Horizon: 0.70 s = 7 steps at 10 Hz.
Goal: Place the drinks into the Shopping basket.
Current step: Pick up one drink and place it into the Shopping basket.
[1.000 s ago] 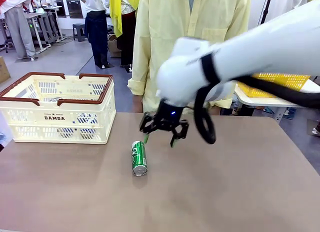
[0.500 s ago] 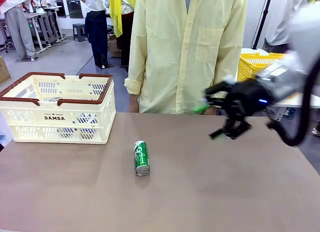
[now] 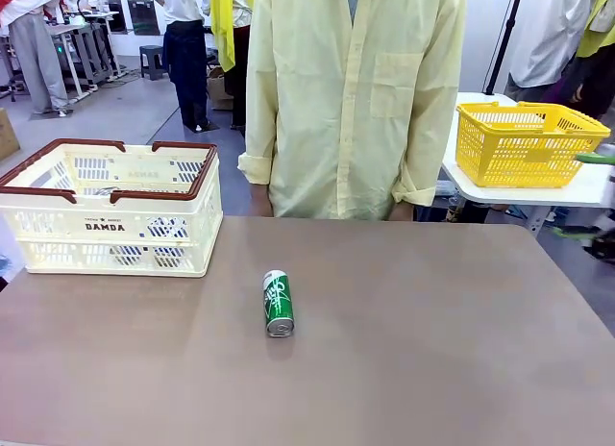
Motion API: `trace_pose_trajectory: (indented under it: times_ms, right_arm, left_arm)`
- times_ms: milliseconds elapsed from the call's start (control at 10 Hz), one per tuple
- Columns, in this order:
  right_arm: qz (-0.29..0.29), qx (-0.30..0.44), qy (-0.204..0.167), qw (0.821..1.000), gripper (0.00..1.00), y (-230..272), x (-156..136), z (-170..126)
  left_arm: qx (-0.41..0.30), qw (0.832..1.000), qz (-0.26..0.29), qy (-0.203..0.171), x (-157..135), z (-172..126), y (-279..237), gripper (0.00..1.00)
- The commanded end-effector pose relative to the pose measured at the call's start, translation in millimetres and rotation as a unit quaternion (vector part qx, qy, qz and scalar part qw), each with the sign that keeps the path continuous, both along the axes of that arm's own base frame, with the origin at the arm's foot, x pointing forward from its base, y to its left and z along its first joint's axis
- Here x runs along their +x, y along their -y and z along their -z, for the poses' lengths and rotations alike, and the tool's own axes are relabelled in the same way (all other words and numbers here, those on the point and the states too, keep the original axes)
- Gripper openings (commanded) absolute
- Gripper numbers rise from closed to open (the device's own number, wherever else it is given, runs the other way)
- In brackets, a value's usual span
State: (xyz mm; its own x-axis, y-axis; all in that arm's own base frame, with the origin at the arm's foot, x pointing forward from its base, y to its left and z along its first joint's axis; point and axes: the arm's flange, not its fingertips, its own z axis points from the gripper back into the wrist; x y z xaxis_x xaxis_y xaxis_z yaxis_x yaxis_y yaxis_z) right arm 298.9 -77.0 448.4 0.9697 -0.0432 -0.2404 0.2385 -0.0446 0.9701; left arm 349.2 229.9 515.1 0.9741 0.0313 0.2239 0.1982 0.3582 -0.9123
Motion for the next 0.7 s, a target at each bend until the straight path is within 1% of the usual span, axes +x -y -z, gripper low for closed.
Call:
trace_pose_trajectory:
  times_ms: [0,100,200,300,400,600]
  right_arm:
    - [-0.001,0.033,0.022,0.999,1.00,-7,-44,54]
    - [0.004,0.037,0.022,0.999,1.00,1,-50,64]
    - [0.008,0.023,0.024,0.999,1.00,6,-55,71]
    - [0.050,-0.051,-0.005,0.997,1.00,-3,-53,77]
    - [0.016,0.039,0.009,0.999,1.00,40,-18,53]
    - [0.016,0.039,0.009,0.999,1.00,40,-18,53]
  left_arm:
    - [-0.001,1.000,-0.003,-0.005,-1,-1,2,1.00]
    - [-0.001,1.000,-0.003,-0.005,-1,-1,2,1.00]
    - [-0.001,1.000,-0.003,-0.005,-1,-1,2,1.00]
    - [-0.001,1.000,-0.003,-0.005,-1,-1,2,1.00]
    - [-0.001,1.000,-0.003,-0.005,-1,-1,2,1.00]
    - [-0.001,1.000,-0.003,-0.005,-1,-1,2,1.00]
